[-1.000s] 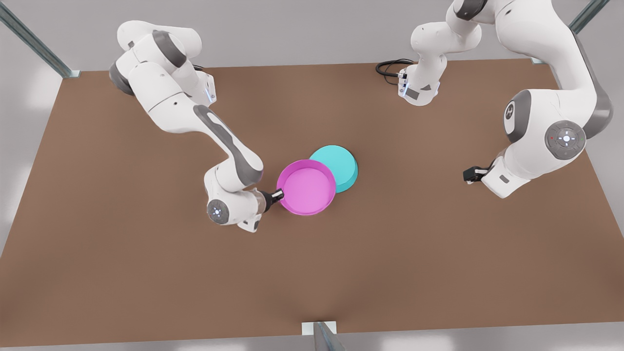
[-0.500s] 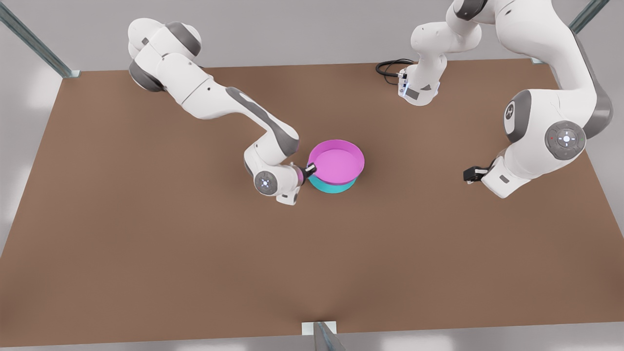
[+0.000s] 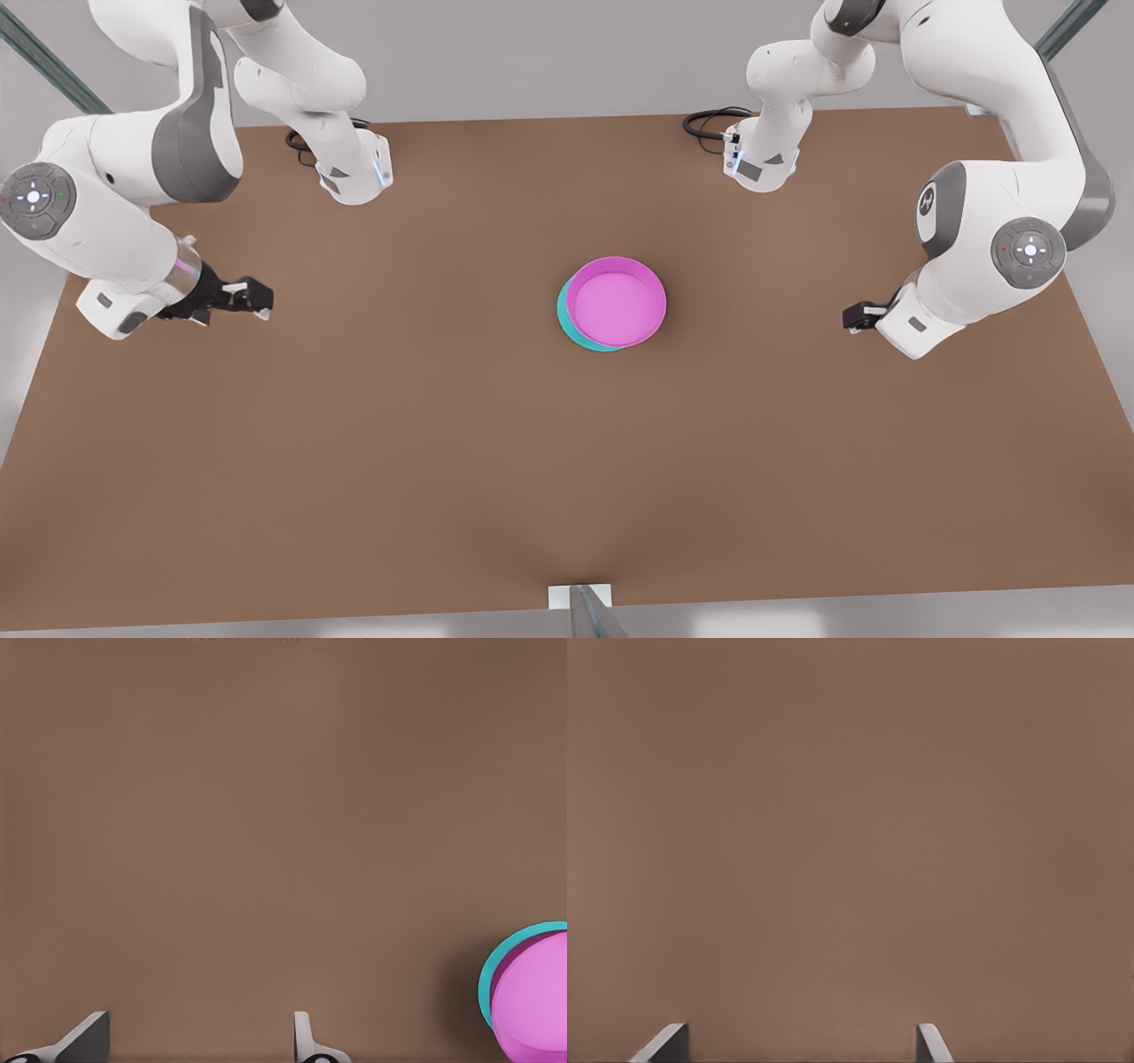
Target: Flip the blue plate over with the left arm, and stack the pink plate on top of the blue plate with the right arm
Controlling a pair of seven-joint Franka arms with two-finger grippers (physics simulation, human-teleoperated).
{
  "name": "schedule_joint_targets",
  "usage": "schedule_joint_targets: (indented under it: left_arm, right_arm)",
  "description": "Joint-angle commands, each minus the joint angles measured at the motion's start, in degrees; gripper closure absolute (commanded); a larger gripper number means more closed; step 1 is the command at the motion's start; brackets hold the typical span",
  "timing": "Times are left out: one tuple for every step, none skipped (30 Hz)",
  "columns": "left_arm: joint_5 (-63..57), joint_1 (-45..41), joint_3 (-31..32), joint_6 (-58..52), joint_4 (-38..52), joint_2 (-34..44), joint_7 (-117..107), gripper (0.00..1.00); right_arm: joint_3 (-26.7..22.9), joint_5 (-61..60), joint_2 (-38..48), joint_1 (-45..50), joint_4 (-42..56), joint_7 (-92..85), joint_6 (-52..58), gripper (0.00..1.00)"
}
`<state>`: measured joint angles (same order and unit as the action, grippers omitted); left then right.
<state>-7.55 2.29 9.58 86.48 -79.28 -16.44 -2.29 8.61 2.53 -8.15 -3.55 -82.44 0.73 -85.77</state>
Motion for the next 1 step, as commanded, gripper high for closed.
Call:
schedule_joint_targets:
  left_arm:
    - [0.0,0.0,0.0,0.0,0.0,0.0,0.0,0.00]
  right_arm:
    - [0.0,0.2,-0.1,-0.6,0.0,-0.2,0.0,0.00]
